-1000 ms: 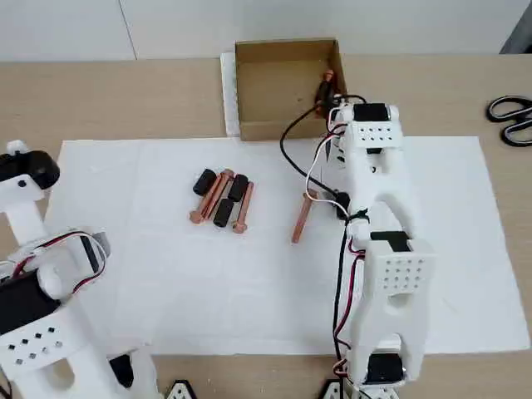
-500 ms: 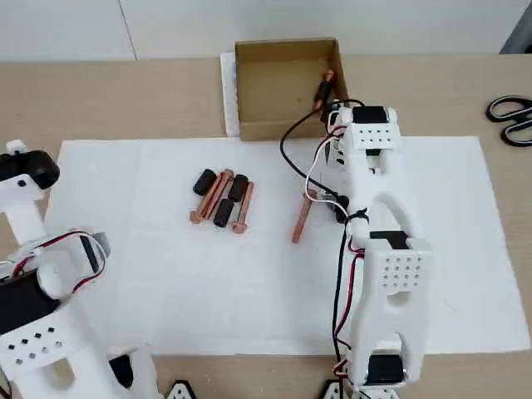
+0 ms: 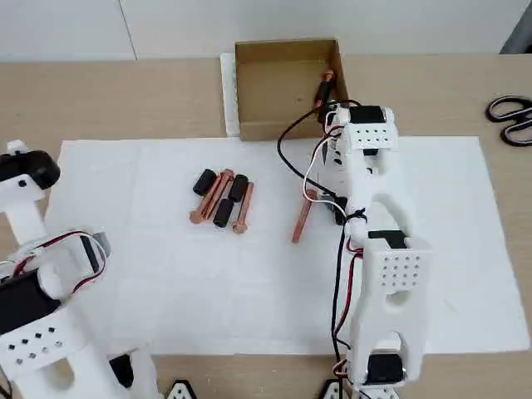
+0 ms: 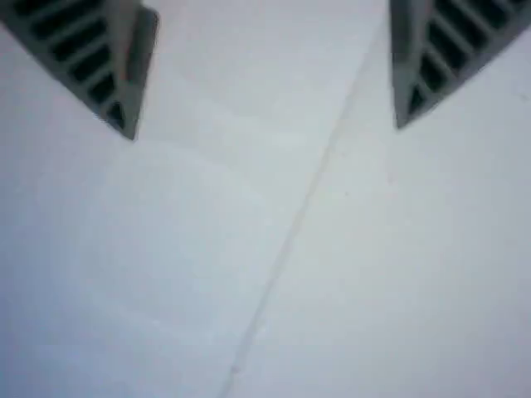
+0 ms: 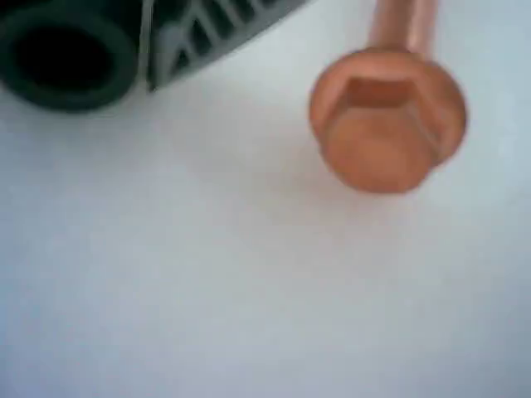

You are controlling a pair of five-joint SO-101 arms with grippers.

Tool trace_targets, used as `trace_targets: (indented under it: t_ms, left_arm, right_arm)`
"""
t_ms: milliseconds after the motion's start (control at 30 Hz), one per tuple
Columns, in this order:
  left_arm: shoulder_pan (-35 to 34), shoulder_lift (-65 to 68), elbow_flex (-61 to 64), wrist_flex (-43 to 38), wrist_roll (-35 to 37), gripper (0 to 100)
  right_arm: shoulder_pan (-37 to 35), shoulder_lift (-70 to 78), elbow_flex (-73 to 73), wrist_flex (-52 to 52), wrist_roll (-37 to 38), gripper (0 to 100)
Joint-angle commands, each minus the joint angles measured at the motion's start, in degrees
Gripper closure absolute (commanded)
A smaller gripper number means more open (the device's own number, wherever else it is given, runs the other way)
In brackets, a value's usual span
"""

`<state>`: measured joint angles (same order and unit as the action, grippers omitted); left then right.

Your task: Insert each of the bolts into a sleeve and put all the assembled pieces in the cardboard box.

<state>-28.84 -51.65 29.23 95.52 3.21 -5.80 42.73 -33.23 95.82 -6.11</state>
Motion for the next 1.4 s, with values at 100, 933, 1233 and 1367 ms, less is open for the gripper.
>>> trace_targets:
  t_ms: [100, 933, 1233, 1367]
  left_arm:
    - [0.35, -0.70, -0.31, -1.23, -0.26, 81]
    - [8.53, -0.09, -5.58, -0.53, -0.18, 81]
    - [15.30, 22.86, -20.09, -0.35, 0.35, 81]
    - [20.31, 34.99, -28.44, 0.53, 1.14, 81]
  right_arm:
    - [0.22, -1.71, -0.88, 1.27, 0.35, 86.6]
    - [-0.31, -12.88, -7.21, 3.65, 0.35, 99.6]
    - [0.13, -27.56, 0.53, 3.91, 0.44, 99.6]
    - [0.31, -36.18, 4.57, 3.91, 0.70, 99.6]
